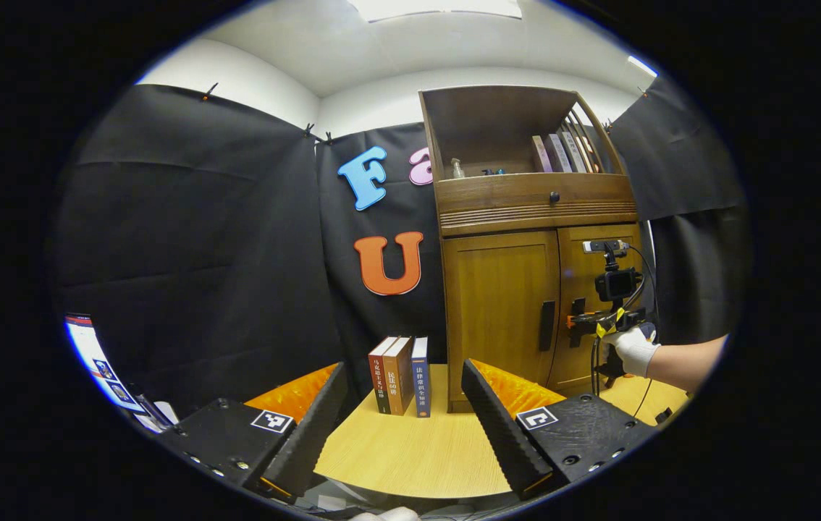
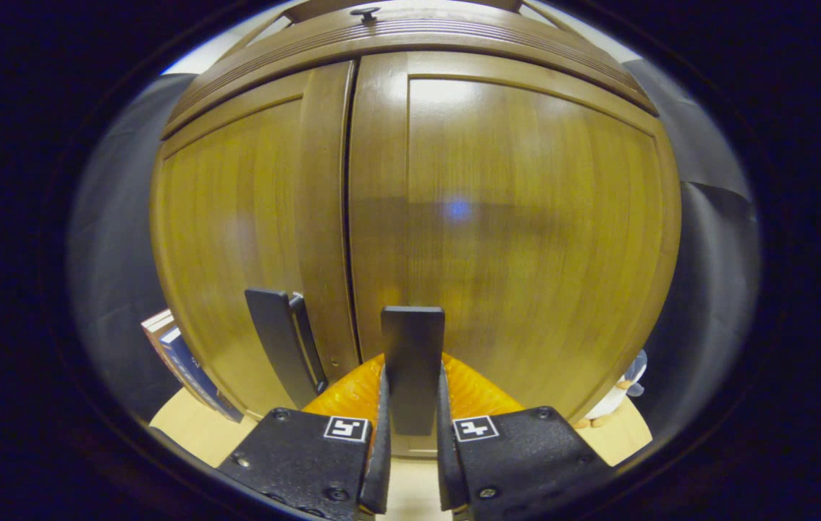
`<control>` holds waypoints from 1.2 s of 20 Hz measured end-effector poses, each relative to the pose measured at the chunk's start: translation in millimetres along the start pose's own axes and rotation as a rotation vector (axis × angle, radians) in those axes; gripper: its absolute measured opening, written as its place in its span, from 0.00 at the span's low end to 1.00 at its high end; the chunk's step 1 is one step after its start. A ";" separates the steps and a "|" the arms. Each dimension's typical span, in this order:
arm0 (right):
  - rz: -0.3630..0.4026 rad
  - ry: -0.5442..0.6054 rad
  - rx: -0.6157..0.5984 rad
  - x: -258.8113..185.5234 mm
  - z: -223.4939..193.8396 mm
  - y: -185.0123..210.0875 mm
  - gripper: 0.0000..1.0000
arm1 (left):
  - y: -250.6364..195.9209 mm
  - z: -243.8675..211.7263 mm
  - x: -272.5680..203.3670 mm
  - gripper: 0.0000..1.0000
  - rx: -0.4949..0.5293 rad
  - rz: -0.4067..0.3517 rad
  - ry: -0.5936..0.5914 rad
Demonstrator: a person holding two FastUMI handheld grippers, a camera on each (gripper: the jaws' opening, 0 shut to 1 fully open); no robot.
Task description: Open the right door of the double-door shoe cabinet with the right hand, and open the left door with the left hand.
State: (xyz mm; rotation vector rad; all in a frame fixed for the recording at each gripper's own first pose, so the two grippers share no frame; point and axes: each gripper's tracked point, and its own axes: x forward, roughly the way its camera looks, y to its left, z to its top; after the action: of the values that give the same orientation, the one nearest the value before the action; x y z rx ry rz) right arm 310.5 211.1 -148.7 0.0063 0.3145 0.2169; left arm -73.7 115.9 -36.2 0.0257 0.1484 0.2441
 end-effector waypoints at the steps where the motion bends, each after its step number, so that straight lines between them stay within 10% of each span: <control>1: 0.009 0.000 -0.004 -3.2 -0.2 -0.3 0.30 | -0.3 -0.9 -0.2 0.96 0.001 -0.003 0.000; 24: 0.008 0.015 -0.007 -137.0 -40.9 -52.8 0.29 | -75.5 -8.7 20.3 0.96 -0.012 -0.290 -0.025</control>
State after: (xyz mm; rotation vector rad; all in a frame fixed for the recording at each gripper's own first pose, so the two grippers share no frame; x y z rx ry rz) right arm 181.9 129.3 -147.7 -0.0015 0.3291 0.2263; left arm -37.4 47.7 -51.0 -0.0047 0.1239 -0.0446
